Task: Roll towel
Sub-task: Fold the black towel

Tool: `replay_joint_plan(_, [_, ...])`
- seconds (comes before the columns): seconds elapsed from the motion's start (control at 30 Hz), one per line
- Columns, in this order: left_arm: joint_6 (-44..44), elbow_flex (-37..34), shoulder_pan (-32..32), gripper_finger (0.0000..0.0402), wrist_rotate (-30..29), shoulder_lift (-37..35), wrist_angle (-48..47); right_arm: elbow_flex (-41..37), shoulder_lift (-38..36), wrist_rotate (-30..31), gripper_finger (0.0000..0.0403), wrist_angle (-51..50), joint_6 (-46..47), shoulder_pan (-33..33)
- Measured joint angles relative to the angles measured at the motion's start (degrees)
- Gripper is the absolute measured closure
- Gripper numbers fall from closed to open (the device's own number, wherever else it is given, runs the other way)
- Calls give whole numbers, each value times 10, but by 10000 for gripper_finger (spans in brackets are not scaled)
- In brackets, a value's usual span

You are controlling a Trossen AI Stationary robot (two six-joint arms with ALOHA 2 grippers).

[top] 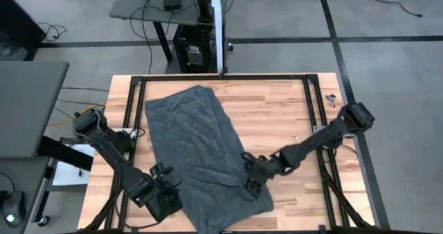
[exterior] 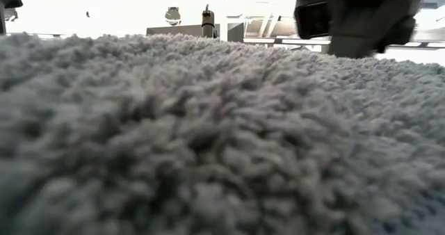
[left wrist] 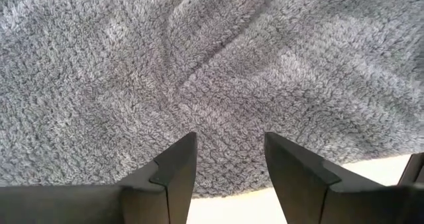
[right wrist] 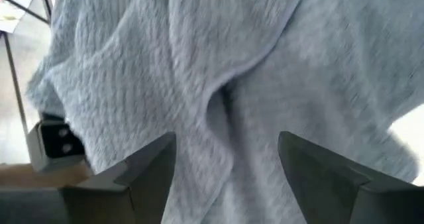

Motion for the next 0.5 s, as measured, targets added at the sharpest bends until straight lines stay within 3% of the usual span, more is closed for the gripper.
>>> replay_joint_plan(0.17, [0, 0, -3, 240, -10, 1, 0, 0, 32, -53, 143, 38, -14, -20])
replay_joint_plan(0.27, [0, 0, -3, 240, -11, 1, -1, 0, 68, -102, 143, 119, -14, -16])
replay_joint_plan(0.4, [1, 0, -3, 240, -12, 1, -2, 0, 94, -106, 147, 172, 10, -11])
replay_joint_plan(0.5, [2, 0, -3, 240, -12, 1, -3, 0, 93, -106, 184, 173, 13, -12])
